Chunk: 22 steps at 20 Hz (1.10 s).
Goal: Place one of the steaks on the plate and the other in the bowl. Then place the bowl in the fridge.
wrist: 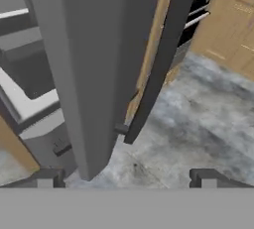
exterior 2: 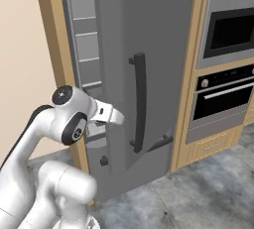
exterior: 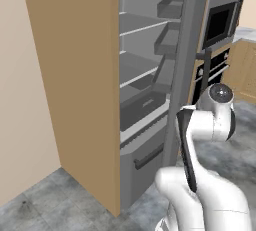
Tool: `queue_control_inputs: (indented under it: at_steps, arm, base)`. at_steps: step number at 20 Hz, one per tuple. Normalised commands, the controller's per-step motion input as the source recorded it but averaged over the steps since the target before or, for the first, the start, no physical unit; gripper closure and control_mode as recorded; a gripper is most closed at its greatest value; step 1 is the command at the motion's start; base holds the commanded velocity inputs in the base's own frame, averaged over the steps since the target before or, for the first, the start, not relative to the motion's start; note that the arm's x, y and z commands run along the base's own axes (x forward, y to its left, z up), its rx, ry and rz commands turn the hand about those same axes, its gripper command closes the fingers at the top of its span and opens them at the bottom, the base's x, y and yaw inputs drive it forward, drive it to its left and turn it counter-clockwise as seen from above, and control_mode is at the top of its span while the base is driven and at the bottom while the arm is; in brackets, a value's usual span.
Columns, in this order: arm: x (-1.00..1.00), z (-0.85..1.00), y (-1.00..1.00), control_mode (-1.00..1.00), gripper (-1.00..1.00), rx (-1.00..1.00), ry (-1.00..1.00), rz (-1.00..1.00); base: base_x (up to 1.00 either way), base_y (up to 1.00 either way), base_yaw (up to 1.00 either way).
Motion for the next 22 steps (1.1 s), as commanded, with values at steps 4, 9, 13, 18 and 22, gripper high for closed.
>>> queue_control_inputs:
  at_steps: [4, 9, 13, 18, 22]
  arm:
    - [0.40, -0.11, 0.88, -1.00, -1.00, -0.19, 0.04, -0.54]
    - [0.25, 0.00, 0.69, -1.00, -1.00, -0.28, 0.16, -0.31]
    - [0.51, 0.00, 0.15, -1.00, -1.00, -0.31, 0.50, -0.03]
    - [0.55, 0.08, 0.24, -1.00, -1.00, -0.42, 0.80, 0.00]
    - [0.28, 0.27, 0.28, -1.00, -1.00, -0.36, 0.81, 0.01]
  base:
    - [0.00, 0.00, 0.00]
    - [0.00, 0.00, 0.00]
    - [0.00, 0.00, 0.00]
    - [0.00, 0.00, 0.00]
    - [0.00, 0.00, 0.00]
